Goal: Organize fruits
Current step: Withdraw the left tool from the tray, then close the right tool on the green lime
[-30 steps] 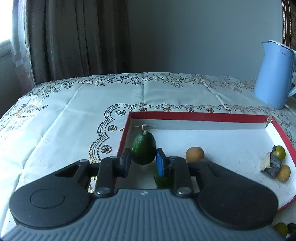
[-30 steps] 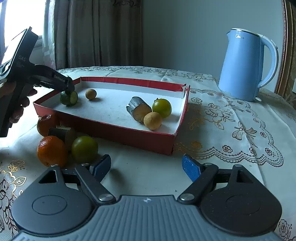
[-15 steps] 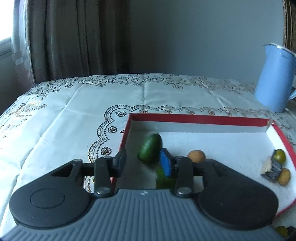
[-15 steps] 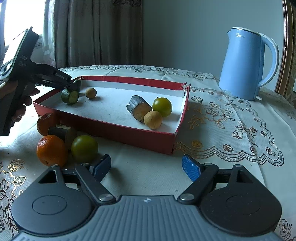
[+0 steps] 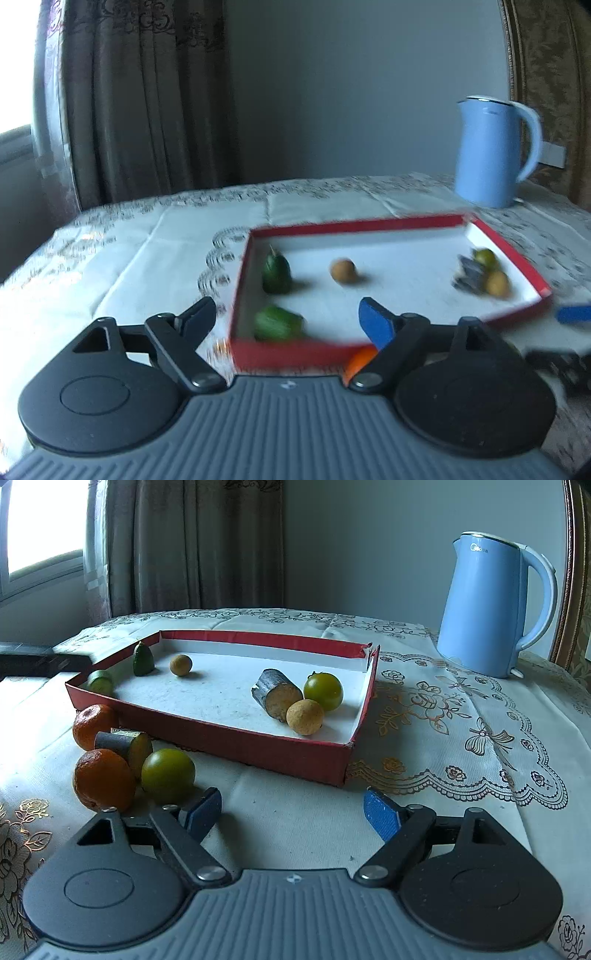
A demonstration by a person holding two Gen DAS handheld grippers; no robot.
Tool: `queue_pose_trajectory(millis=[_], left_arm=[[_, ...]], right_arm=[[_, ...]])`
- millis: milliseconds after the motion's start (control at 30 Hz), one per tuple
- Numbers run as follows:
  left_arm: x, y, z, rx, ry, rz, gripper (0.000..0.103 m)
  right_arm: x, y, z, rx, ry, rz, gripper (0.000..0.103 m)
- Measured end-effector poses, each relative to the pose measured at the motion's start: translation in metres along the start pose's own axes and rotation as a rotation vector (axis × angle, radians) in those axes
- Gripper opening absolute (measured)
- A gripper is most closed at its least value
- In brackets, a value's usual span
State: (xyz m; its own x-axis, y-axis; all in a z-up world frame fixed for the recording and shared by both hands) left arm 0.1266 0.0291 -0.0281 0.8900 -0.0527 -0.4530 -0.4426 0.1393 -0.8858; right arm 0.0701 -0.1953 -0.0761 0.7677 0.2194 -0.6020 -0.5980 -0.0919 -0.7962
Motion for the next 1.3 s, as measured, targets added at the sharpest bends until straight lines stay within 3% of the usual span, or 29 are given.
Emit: queue_pose_trajectory(millis=[133, 267, 533, 800, 1033, 1300], left_arm=[[-0.018, 0.026, -0.002, -0.038, 0.072, 0.052, 0.089], [-0.016, 0.043, -0.011, 0.009, 0.053, 0.09, 0.089], [-0.002, 0.063, -0.017, -0.002, 0.079, 0.167, 0.089], [-0.001, 0.066, -0.02, 0.031, 0.075, 0.173, 0.098], [0.001, 0.067, -0.021, 0.028, 0.085, 0.185, 0.103], [0.001, 0.067, -0.022, 0.03, 0.085, 0.187, 0.103]], right_arm=[[0.0, 0.0, 0.0, -0.003, -0.001, 0.0, 0.084], [0.0, -0.001, 0.0, -0.006, 0.003, -0.004, 0.084], [-0.008, -0.004, 0.005, -0.023, -0.016, -0.05, 0.084], [-0.01, -0.003, 0.031, -0.12, -0.062, -0.047, 0.084], [-0.005, -0.005, 0.041, -0.128, -0.102, -0.044, 0.084], [0.004, -0.015, 0.059, -0.162, -0.146, -0.049, 0.084]])
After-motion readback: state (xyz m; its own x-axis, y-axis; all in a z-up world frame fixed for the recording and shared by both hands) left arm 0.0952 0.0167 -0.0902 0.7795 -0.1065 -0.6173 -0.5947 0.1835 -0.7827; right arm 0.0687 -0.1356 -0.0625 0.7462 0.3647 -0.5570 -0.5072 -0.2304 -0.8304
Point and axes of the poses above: each gripper's, at about its wrist camera, not at the fingertips, and x roughly the way its jaws point, z to its left, y to its underside, the point moved 9 cm from there along x, roughly the way its jaws point, and after that the axes turned 6 degrees about -y, right-handed, at the moved point
